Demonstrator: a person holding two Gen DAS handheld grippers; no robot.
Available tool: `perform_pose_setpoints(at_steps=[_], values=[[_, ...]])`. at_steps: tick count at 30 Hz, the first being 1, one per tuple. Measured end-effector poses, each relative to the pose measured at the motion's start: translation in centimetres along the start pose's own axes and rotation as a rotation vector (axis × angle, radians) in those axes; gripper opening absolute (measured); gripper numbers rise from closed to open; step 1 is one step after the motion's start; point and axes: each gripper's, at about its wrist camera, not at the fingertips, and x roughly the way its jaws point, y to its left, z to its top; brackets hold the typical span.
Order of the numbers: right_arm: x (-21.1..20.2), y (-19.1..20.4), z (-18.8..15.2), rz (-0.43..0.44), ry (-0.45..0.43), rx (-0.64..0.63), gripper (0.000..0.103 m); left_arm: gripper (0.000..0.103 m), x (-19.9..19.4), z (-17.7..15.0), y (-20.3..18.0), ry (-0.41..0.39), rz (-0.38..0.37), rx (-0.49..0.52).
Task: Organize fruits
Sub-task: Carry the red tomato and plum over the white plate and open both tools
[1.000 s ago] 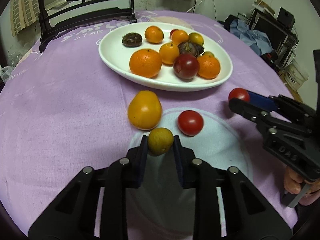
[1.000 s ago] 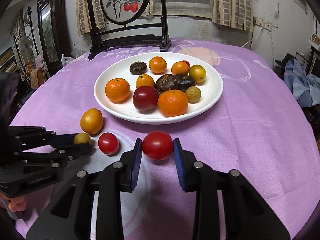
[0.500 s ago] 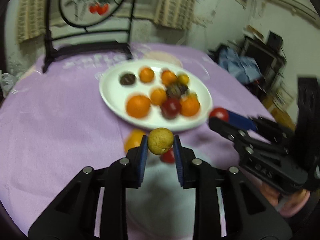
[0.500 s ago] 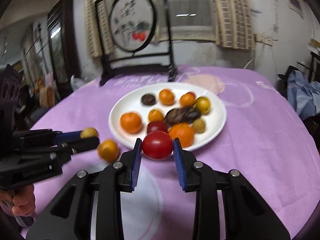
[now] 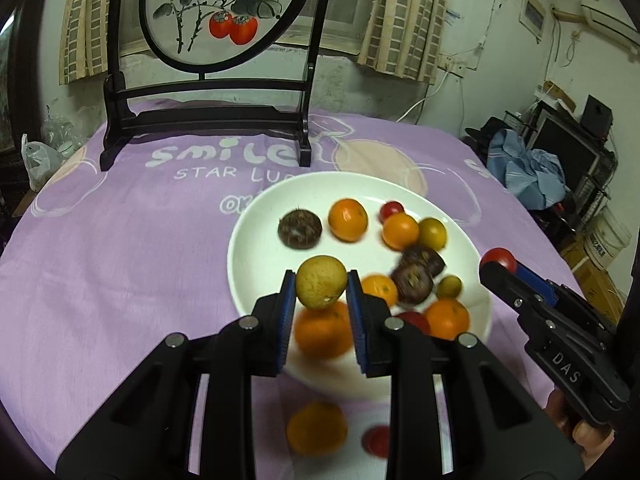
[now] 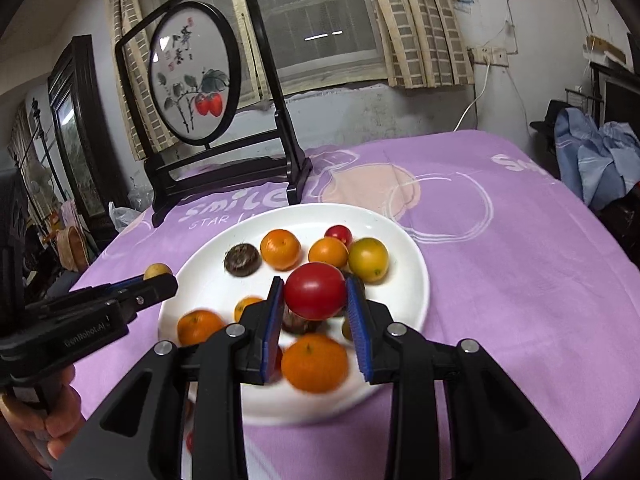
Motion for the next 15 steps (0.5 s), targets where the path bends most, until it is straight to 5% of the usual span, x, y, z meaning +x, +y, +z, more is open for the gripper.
perform_pose_setpoints(at_steps=[8,11,13,15], values=[[3.3,-0.2,0.7,0.012,0.047,-0.009,0.038,0.028,3.5,1.4,0.3,0.036,0.024,0.003],[2.9,0.0,0.8,0.014,0.048,-0.011,0.038,0.061,2.9,1.5,0.4,0.005,0.058,-0.006],[1.9,0.3,1.0,0.021,0.031,-0.016,0.038,0.061,2.1,1.7,0.3,-0.013,0.069,0.001],[1.0,0.7,1.2,0.025,0.019,-0.029,0.039,0.074,1.1,1.9,0.1,-0.027,0.067,0.007]])
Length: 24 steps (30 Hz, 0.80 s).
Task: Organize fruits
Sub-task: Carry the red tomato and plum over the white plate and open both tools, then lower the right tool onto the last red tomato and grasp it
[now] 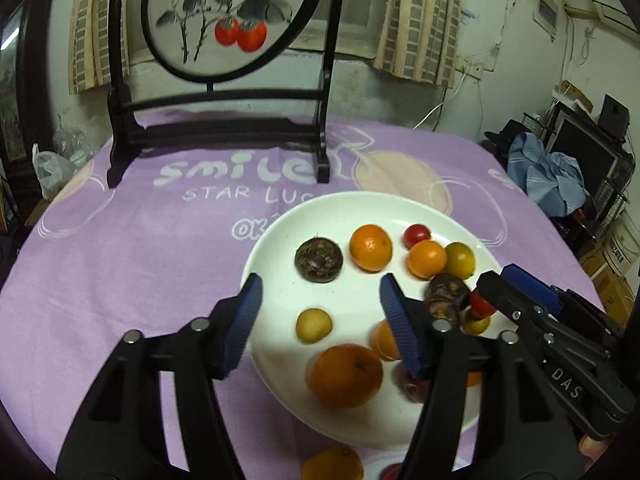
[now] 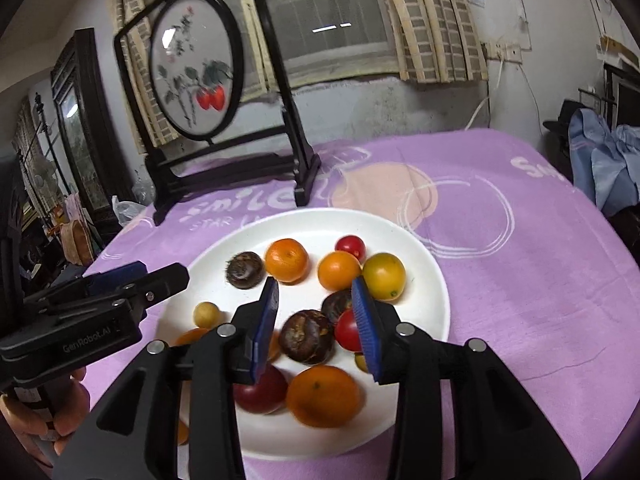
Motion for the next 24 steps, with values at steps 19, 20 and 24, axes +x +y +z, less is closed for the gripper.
perform_pose_setpoints(at_steps=[19,20,24], values=[[-3.5,8.9,-9.1,0.074,0.172,-0.328,0.042,0.101,-6.9,-7.7,7.1,0.013,0.248,-0.131],[-3.3,8.8,-9.2,0.072,0.183,-0.329,0.042,0.101,-7.1,-7.7,7.3,0.007,0.253,-0.134],[-2.2,8.8,-9.9,0.066,0.238,-0.336,0.042,0.101,-7.3,-7.8,7.4,0.017,0.249,-0.142]])
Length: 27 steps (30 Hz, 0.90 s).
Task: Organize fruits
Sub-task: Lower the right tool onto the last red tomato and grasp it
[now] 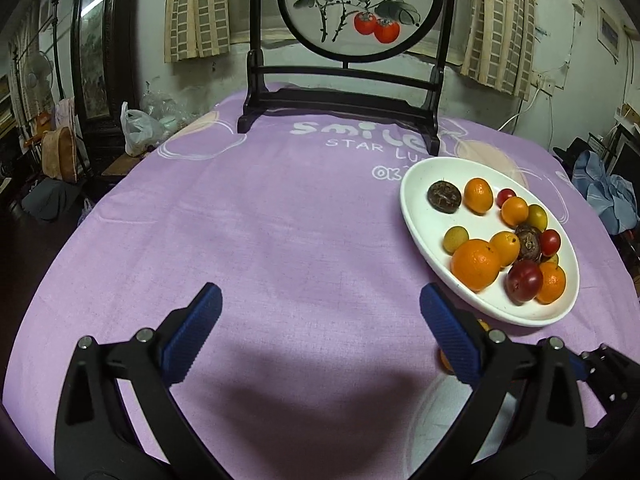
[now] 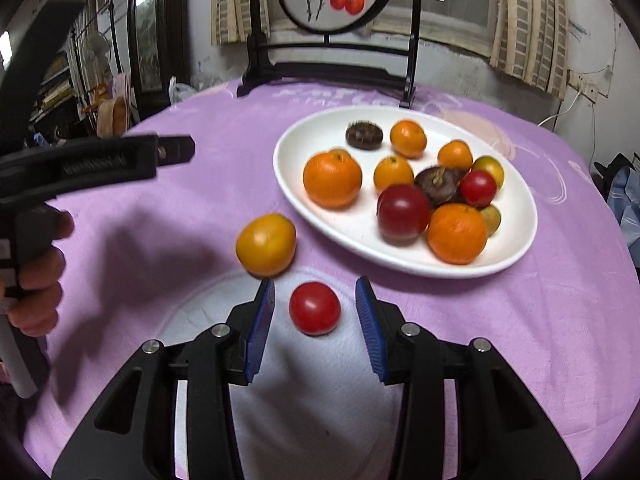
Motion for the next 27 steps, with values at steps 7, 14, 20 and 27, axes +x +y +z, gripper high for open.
perform_pose_setpoints(at_steps=[7,14,20,27], values=[[0.6,0.3,-0.2,0.006,0.030,-0.018,0.042,0.101,0.1,-0.1,-0.3,0.020,-0.030,0.001],[1.9,-0.1,0.1,0.044,0.087,0.012,0.042,0.101,0.4,-0.2,-0.4,0.030,-0.019,0.009],[1.9,-0.2,0.0,0.052,0.087,0.023,0.042,0.101,0.6,-0.2,-0.3,0.030,-0.003,0.013],[1.8,-0.4,0.0,0.022,0.085,0.033,0.031,0.101,0.6,-0.3,-0.5,0.027,-0.003,0.021]])
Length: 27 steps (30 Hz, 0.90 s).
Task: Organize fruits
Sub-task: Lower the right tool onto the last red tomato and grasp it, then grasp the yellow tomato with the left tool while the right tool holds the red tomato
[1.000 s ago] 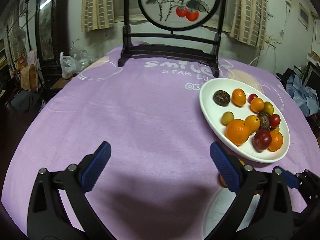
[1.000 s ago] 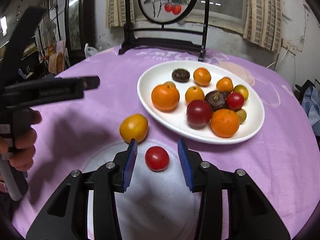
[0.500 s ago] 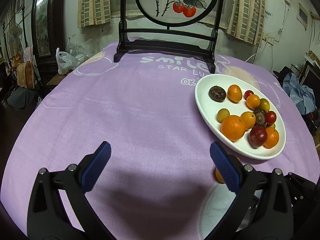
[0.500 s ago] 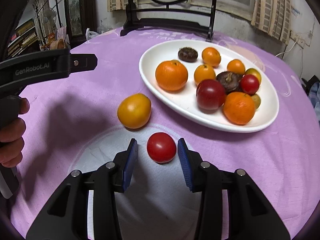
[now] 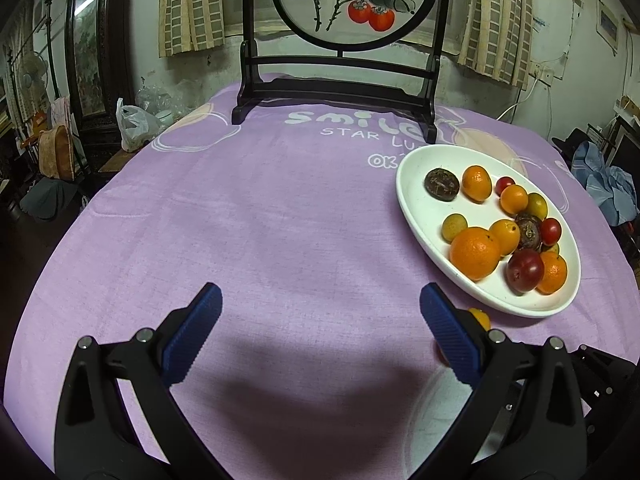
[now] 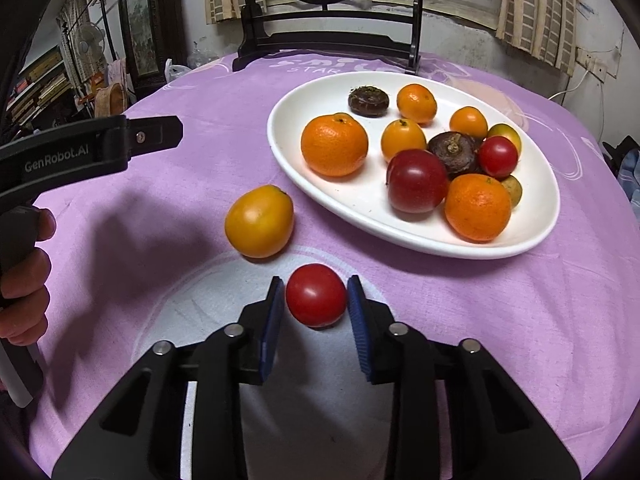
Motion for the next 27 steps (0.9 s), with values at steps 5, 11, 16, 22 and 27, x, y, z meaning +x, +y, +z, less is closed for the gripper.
perform_pose_setpoints(at_steps=[5,11,16,22,27], values=[[-0.9,-1.1,-0.1,0.063,-0.008,0.063,0.028,0.101,0.1,-0.1,-0.3,0.003,0.003,0.017],[-5.1,-5.2,0.6,0.123,-0.159,0.269,0.028,0.101,-0.1,-0.5,-1.2,-0.006,-0.051,0.037],[-5.3,-6.8,0.4,0.118,-0.160,0.339,0.028,0.101,0.5,-1.9,-4.3,0.049,-0.213,0.121],[-5.3,-5.7,0.5,0.113,-0.154,0.294,0.028,0.099,1.3,-3.5,-7.8,0.063,-0.242,0.260],[-5.0,-5.2,0.4,0.112,-0.144,0.277,0.028,0.080,2.6,-3.8,-8.5,0.090,-0.192,0.284]])
